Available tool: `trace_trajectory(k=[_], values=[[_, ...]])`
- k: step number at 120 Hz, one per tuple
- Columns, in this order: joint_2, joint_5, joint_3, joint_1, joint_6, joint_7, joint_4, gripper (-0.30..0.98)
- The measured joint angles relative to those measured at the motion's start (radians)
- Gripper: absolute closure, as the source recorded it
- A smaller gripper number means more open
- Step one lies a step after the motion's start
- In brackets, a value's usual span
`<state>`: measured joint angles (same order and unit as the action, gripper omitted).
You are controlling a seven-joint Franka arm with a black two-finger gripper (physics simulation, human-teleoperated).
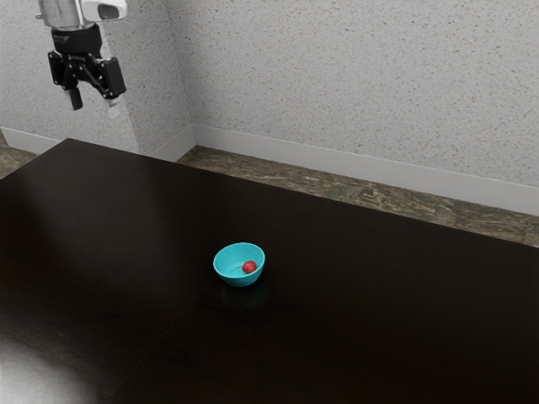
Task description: Take strawberry from the bowl
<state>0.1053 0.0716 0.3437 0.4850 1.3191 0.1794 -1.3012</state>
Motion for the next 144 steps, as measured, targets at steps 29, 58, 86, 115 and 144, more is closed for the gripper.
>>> trace_trajectory(k=[29,58,86,115,144], values=[[-0.041,0.007,0.033,0.007,-0.034,0.004,0.195,0.0],[-0.036,0.027,0.047,-0.137,-0.066,0.002,0.235,0.0],[-0.034,0.003,0.033,-0.186,0.13,-0.082,-0.108,0.0],[0.212,0.007,-0.133,-0.484,0.382,-0.164,-0.203,0.0],[0.278,-0.09,-0.178,-0.516,0.635,-0.287,-0.334,0.0]])
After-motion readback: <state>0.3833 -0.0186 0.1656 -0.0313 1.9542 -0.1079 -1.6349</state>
